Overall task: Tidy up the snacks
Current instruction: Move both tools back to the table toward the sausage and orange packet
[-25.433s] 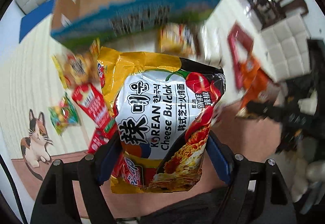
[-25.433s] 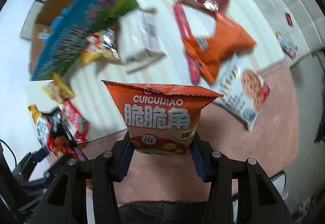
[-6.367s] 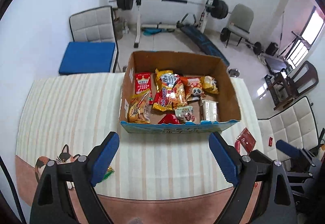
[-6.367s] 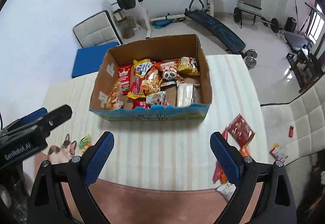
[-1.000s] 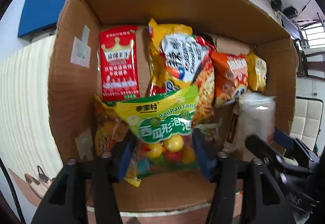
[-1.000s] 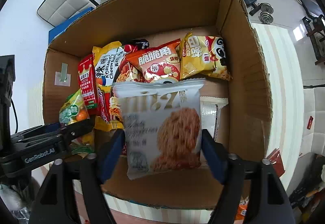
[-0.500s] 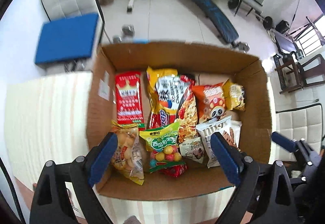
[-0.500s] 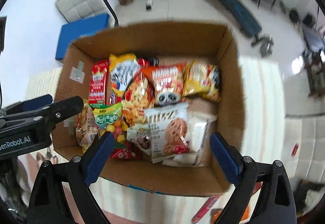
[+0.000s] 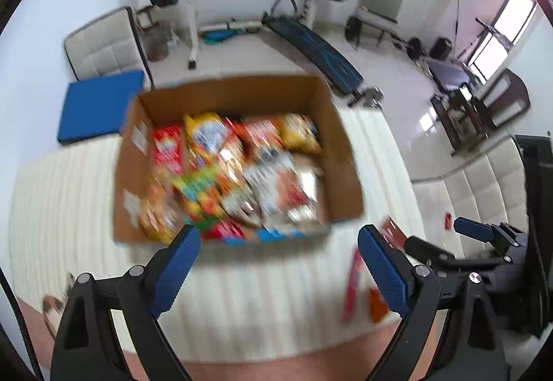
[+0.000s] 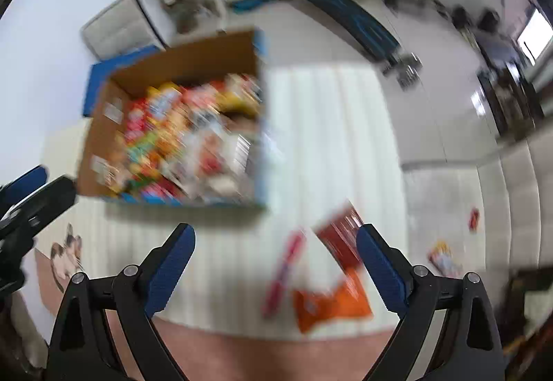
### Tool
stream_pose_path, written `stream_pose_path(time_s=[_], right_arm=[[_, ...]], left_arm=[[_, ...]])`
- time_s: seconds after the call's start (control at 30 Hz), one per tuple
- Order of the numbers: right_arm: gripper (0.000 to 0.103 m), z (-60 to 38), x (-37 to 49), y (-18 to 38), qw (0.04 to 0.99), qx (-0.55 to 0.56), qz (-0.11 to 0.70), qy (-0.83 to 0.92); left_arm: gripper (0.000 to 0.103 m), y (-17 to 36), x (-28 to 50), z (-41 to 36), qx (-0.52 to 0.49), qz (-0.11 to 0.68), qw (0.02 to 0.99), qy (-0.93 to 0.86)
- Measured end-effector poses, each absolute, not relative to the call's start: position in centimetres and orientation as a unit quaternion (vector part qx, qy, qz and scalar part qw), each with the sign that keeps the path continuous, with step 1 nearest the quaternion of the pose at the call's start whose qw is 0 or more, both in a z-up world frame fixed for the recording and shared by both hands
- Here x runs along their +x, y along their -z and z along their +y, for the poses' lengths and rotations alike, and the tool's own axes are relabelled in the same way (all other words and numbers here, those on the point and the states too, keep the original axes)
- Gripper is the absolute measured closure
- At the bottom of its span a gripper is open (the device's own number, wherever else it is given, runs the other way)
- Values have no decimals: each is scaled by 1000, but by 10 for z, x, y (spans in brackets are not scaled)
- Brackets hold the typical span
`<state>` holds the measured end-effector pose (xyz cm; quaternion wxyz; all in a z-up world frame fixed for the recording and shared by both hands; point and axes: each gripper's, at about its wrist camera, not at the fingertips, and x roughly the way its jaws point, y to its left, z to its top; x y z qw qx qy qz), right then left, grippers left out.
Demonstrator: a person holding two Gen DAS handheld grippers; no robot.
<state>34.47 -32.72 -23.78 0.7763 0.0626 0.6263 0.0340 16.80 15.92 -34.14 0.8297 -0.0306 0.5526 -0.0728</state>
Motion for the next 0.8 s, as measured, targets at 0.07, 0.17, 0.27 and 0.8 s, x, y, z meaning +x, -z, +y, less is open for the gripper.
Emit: stream_pose_path(time_s=[0.07, 0.17, 0.27, 0.8], right_arm=[[7, -355, 330, 256, 759, 90, 645, -7], [7, -396, 304, 296, 716, 172, 676, 27], [8, -419, 283, 337, 671, 264, 691, 45], [38, -395, 278, 415, 644, 192, 739, 44]], left_arm=[[9, 360, 157, 143, -32, 571, 817, 74], [9, 388, 146, 123, -30, 598, 798, 75], [9, 420, 138, 106, -18, 627, 775, 72], [9, 492, 128, 67, 37, 684, 725, 74]])
